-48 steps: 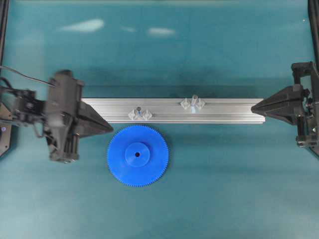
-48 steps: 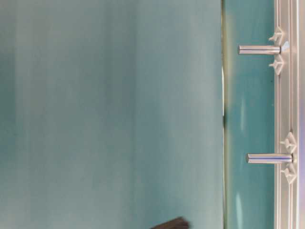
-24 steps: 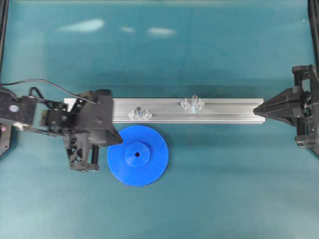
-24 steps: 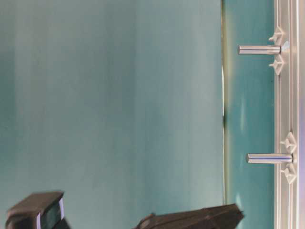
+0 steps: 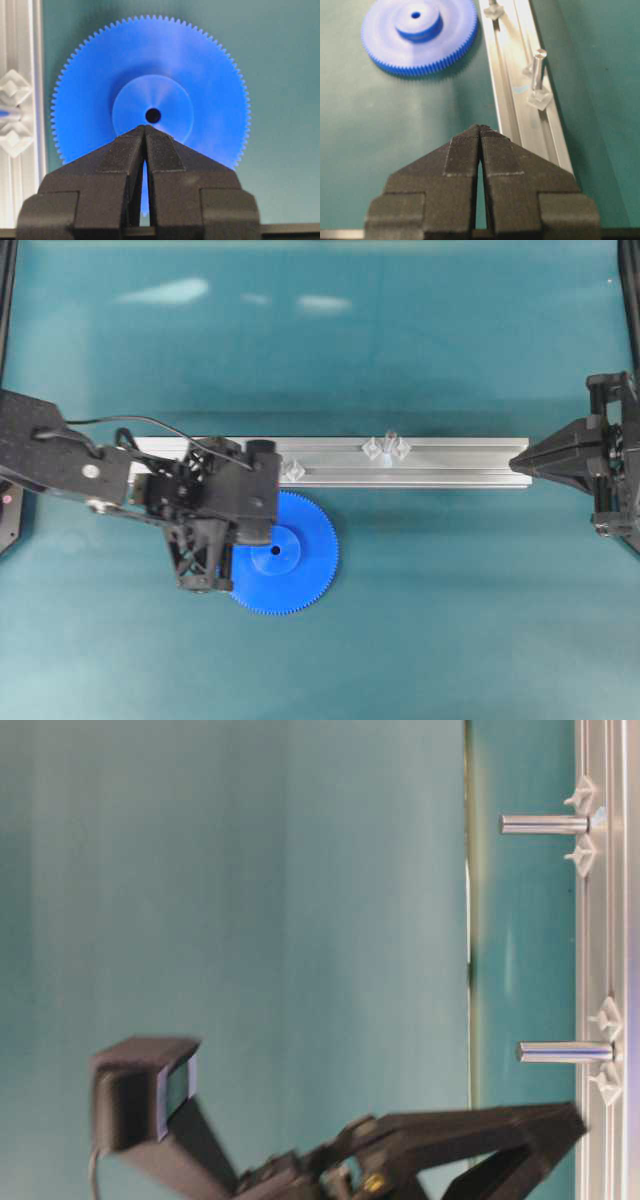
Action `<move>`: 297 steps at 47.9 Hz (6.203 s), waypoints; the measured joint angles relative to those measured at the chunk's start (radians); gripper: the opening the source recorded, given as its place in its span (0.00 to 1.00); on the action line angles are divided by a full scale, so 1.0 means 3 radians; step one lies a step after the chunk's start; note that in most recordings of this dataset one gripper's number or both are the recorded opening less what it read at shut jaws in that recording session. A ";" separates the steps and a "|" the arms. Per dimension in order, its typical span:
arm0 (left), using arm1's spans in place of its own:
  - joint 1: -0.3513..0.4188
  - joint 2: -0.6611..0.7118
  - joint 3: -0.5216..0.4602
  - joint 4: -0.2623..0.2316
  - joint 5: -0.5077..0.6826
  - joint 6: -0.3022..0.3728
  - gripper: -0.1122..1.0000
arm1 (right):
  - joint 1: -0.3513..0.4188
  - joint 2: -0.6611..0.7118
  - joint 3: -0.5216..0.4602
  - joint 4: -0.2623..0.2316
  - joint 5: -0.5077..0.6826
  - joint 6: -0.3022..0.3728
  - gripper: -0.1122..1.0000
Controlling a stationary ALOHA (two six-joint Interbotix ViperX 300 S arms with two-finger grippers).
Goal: Insert the large gear onto the shaft.
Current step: 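Lower the left gripper over the blue gear's hub, then close the left gripper on the blue gear's hub, then lift the blue gear and turn it upright toward the rail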
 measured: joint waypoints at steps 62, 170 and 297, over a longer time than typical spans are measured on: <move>-0.0077 0.0777 -0.0680 0.0005 0.0747 0.0159 0.12 | 0.0000 -0.0133 0.0056 0.0000 0.0205 0.0005 0.15; -0.0051 0.1028 -0.0767 0.0015 0.0721 -0.0118 0.95 | -0.0005 -0.0189 0.0118 0.0005 0.0205 0.0010 0.15; 0.0153 0.0885 -0.1943 0.0026 0.1999 0.0261 0.79 | 0.0000 -0.0409 0.0169 -0.0005 0.0455 0.0179 0.15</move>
